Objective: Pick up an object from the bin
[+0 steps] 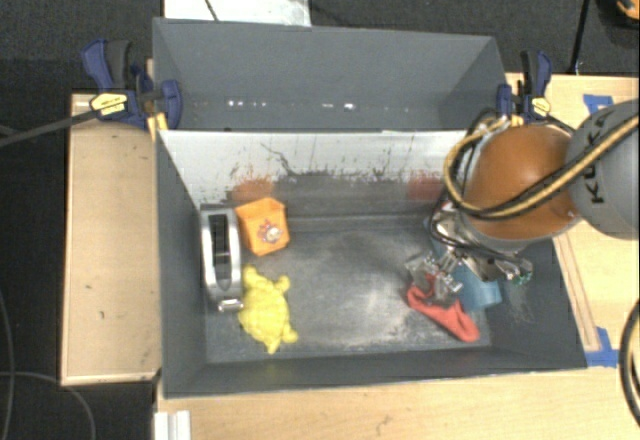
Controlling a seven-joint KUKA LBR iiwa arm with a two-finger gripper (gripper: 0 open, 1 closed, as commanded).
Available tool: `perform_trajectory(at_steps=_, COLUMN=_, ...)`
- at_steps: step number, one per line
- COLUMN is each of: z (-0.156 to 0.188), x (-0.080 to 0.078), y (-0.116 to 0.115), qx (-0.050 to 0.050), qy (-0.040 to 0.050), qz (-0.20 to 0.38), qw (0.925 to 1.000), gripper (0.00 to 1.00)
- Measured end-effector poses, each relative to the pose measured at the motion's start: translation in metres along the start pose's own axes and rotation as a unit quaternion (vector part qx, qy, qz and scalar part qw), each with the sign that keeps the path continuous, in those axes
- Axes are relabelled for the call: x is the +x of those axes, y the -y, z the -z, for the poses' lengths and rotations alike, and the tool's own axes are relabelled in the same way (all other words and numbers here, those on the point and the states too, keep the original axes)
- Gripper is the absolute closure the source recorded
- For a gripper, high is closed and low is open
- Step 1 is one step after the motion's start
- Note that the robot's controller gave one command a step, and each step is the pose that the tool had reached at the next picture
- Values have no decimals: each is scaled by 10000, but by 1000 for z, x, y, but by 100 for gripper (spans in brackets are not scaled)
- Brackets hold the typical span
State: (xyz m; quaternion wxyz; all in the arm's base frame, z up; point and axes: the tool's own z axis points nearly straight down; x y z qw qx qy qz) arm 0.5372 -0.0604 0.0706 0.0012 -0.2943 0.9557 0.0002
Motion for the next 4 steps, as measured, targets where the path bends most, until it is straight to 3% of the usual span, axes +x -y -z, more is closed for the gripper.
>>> perform_trajectory(at_steps=1, z=0, x=0, y=0, qx=-2, qy=-1, qz=-11, qw=10000, gripper=100)
perform_trajectory(at_steps=2, z=54, x=2, y=-2, qx=-23, qy=-22, qz=109, qw=9999, gripper=100)
perform_trajectory(at_steps=3, z=96, x=-21, y=30, qx=2, qy=3, qz=33, qw=10000, gripper=100)
perform_trajectory(at_steps=4, z=160, x=-30, y=27, qx=-10, qy=-9, qz=7, qw=10000, gripper=100)
